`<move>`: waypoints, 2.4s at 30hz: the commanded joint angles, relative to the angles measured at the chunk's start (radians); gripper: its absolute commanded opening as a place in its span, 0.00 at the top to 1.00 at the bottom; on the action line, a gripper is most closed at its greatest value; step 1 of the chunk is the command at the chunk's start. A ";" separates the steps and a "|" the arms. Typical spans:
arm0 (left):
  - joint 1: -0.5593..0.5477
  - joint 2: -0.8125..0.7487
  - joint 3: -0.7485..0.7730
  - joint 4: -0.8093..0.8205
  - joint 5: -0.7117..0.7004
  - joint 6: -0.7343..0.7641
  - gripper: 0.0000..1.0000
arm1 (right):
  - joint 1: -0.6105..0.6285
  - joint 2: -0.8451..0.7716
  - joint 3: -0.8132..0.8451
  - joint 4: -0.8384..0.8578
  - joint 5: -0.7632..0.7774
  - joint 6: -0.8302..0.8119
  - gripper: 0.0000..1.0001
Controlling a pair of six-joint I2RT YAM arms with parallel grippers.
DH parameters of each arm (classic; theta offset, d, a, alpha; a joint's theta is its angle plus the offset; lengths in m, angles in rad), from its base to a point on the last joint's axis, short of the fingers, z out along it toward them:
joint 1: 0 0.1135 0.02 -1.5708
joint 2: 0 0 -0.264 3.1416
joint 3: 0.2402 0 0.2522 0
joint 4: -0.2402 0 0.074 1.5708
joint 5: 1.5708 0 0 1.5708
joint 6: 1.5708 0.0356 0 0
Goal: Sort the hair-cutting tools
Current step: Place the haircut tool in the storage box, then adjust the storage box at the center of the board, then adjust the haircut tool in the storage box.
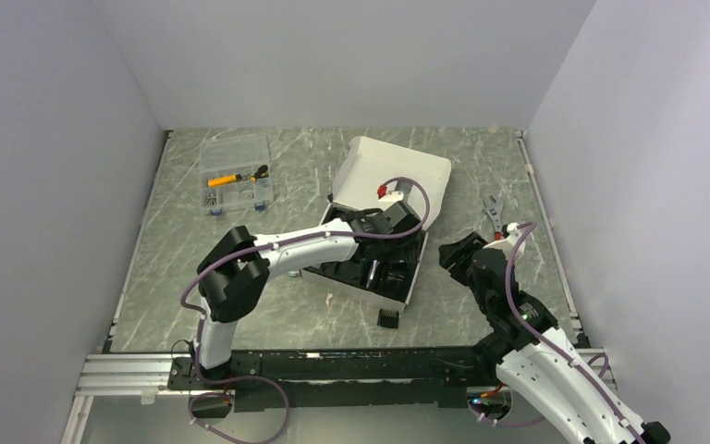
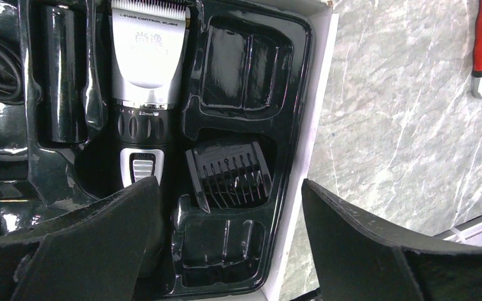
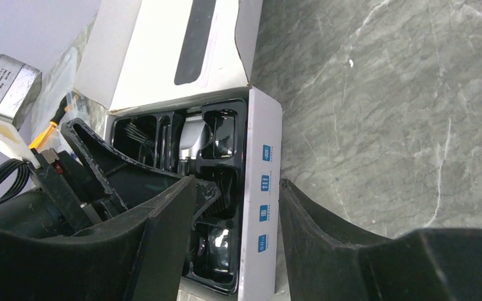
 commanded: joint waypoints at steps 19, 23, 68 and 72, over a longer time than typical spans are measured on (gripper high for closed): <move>0.404 -0.734 -0.762 0.283 0.051 0.159 0.14 | -0.019 0.284 0.027 0.178 -0.153 -0.137 0.44; 0.433 -0.663 -0.753 0.317 0.072 0.174 0.14 | -0.091 0.378 0.013 0.269 -0.213 -0.161 0.43; 0.266 -0.914 -1.141 0.493 -0.001 0.123 0.22 | 0.143 0.854 0.532 -0.129 -0.133 -0.396 0.42; 0.266 -0.907 -1.139 0.490 0.006 0.127 0.22 | 0.172 0.921 0.589 -0.191 -0.066 -0.397 0.39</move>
